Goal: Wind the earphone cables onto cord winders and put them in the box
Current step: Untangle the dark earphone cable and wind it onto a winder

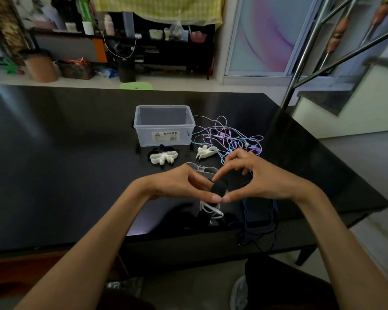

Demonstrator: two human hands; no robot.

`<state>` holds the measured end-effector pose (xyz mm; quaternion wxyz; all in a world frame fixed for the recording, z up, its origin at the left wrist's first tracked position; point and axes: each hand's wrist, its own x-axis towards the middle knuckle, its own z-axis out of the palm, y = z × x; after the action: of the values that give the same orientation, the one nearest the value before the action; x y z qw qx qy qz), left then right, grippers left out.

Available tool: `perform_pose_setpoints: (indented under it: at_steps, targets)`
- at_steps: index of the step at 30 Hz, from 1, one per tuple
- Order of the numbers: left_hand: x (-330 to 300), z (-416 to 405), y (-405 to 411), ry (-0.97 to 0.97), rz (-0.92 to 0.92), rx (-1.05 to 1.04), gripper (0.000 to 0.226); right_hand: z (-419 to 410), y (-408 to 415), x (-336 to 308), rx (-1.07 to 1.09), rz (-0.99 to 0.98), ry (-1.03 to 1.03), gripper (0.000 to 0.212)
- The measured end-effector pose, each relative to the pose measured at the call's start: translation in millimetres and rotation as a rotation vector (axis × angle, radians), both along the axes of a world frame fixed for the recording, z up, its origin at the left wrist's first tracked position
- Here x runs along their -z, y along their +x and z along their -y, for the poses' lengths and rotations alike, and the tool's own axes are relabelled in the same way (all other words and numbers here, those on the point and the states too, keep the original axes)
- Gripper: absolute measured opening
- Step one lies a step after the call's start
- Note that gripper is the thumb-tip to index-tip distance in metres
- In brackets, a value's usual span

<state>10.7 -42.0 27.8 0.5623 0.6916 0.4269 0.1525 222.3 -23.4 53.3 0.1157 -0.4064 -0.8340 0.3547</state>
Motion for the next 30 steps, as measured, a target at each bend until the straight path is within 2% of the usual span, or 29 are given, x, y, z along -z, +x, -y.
perform_pose_setpoints:
  at_steps: [4, 8, 13, 19, 23, 30]
  targets:
    - [1.2, -1.1, -1.5, 0.007, -0.004, -0.032, 0.021, 1.7, -1.6, -1.5, -0.027, 0.006, -0.006, 0.038]
    - [3.6, -1.4, -2.4, 0.015, 0.049, -0.072, 0.026, 1.8, -2.8, 0.6, 0.042, 0.031, 0.087, 0.037]
    - [6.4, -3.7, 1.8, 0.019, 0.243, -0.235, 0.011, -1.3, -3.9, 4.4, 0.199, -0.224, 0.108, 0.025]
    - [11.3, -9.0, 13.7, -0.072, 0.426, -0.498, 0.02, -4.4, -14.4, 16.7, 0.304, -0.42, 0.098, 0.021]
    - [9.4, -9.9, 14.0, -0.115, 0.425, -0.51, 0.023, -2.3, -16.2, 17.1, 0.317, -0.449, 0.075, 0.021]
    - [13.1, -13.6, 10.0, -0.179, 0.342, -0.43, 0.033, -7.5, -11.9, 19.9, 0.432, -0.556, -0.119, 0.015]
